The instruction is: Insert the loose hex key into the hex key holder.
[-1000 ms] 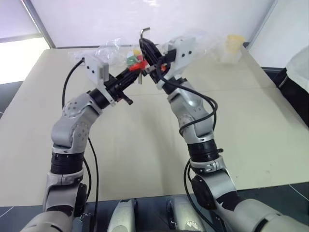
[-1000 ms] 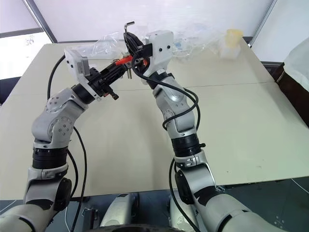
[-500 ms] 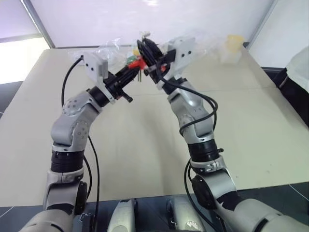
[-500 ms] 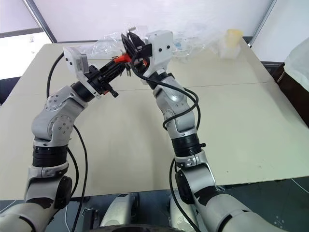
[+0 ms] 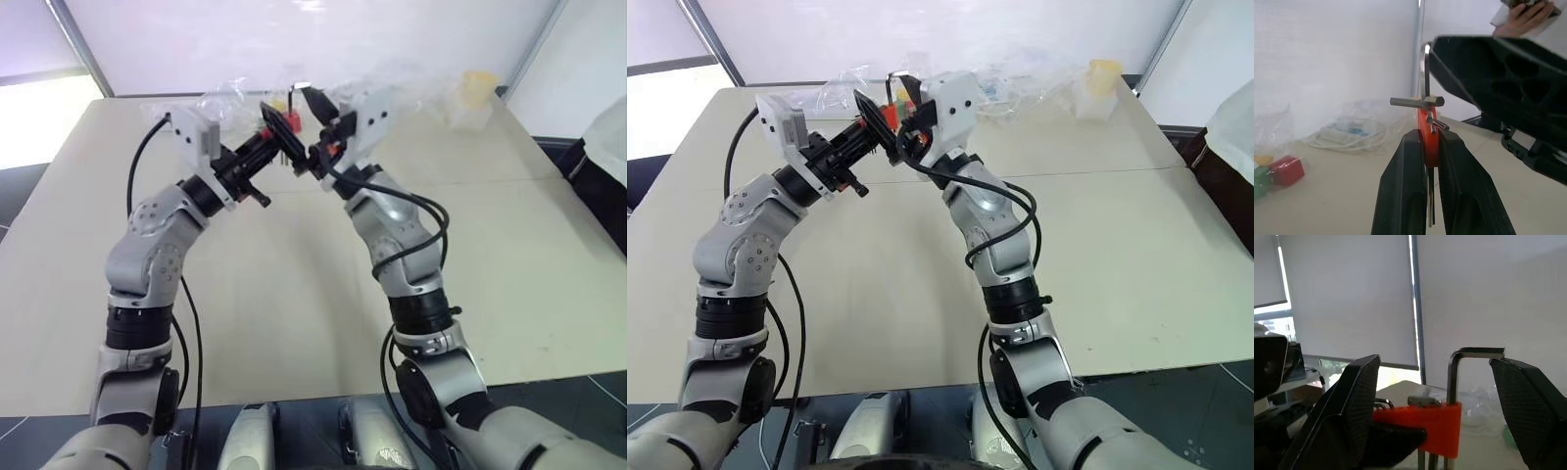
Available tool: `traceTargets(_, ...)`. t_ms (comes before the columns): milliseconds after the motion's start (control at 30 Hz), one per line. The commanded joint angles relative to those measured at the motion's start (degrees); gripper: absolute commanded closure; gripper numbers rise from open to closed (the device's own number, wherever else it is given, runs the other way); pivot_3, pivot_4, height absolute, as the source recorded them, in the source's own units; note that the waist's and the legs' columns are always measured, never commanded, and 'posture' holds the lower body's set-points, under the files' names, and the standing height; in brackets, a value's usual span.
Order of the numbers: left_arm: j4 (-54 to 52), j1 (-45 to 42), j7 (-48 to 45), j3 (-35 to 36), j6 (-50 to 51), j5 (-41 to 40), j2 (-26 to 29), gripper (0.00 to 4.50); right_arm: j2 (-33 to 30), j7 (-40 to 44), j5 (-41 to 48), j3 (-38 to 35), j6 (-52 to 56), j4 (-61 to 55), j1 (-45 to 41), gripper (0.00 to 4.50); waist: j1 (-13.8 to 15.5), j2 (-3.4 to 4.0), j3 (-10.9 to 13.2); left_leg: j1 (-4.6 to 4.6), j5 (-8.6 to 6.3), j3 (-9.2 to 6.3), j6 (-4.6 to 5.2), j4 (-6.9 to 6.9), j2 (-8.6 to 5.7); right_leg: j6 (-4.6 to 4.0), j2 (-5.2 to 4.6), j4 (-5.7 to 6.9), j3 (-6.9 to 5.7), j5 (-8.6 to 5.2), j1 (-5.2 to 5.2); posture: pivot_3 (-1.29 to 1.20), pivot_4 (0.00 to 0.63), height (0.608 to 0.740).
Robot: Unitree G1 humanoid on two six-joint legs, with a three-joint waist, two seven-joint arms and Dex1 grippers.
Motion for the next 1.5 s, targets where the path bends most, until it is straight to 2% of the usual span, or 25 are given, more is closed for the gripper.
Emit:
traceTargets(33,-1.8,-1.8,0.3,1.6,-0.9,-0.9,0.2,4.5,-2.3,1.5,1.4,-0.5,1.6,-4.4,3.2,0.82,0.0,0.0,0.0,0.0,0.0,0.0,0.0,0.0,0.0,0.0,0.0,-0.01,0.0,0.0,0.0,0.0,0.15,0.74)
traceTargets(233,-2.1,-1.9,0.2,1.9,-0.5,-0.9,0.5,4.5,-5.9,1.3,2.0,-1.6,4.1,-8.4,7.9,0.82,-0.1,0.0,0.0,0.0,0.0,0.01,0.0,0.0,-0.02,0.0,0.03,-0.02,0.0,0.0,0.0,0.0,0.15,0.74)
traceTargets(533,-5.7,1.3,1.4,1.7,6.7,-3.7,2.0,4.5,-9.3,1.8,3.6,-2.7,7.6,-11.9,8.5,0.82,-0.1,0.0,0.0,0.0,0.0,0.0,0.0,0.0,-0.02,0.0,0.08,-0.02,0.01,0.0,0.0,0.0,0.15,0.74)
traceTargets(833,-13.1,9.9,7.8,7.7,25.1,-17.7,4.2,4.5,-9.5,2.3,3.6,-1.6,7.6,-11.7,8.5,0.82,-0.1,-0.01,0.0,0.0,0.0,-0.02,0.0,0.0,0.04,0.0,0.06,-0.01,0.02,-0.01,0.0,0.0,0.15,0.74)
traceTargets(1167,-12.9,19.4,20.9,13.4,39.5,-31.4,1.9,4.5,-8.3,2.0,3.1,-0.6,6.7,-11.1,8.6,0.82,0.0,-0.01,0.0,0.01,0.0,-0.03,0.0,0.01,0.04,0.01,-0.01,-0.01,0.02,-0.01,0.02,0.0,0.15,0.74)
traceTargets(1300,-11.9,23.2,23.0,13.5,40.0,-30.7,1.5,4.5,-8.1,1.5,3.0,-0.3,6.7,-11.5,9.1,0.82,0.0,-0.02,0.0,0.01,0.0,-0.02,0.0,0.01,0.04,0.0,-0.01,-0.01,0.02,-0.01,0.02,0.0,0.15,0.74)
traceTargets(1500,-8.1,24.6,23.1,14.8,35.4,-25.3,3.6,4.5,-8.2,0.8,2.7,-0.5,6.7,-11.7,9.7,0.82,0.1,-0.01,0.0,0.02,0.0,-0.01,0.0,0.01,0.02,-0.02,-0.02,-0.02,0.02,-0.02,0.02,0.0,0.15,0.74)
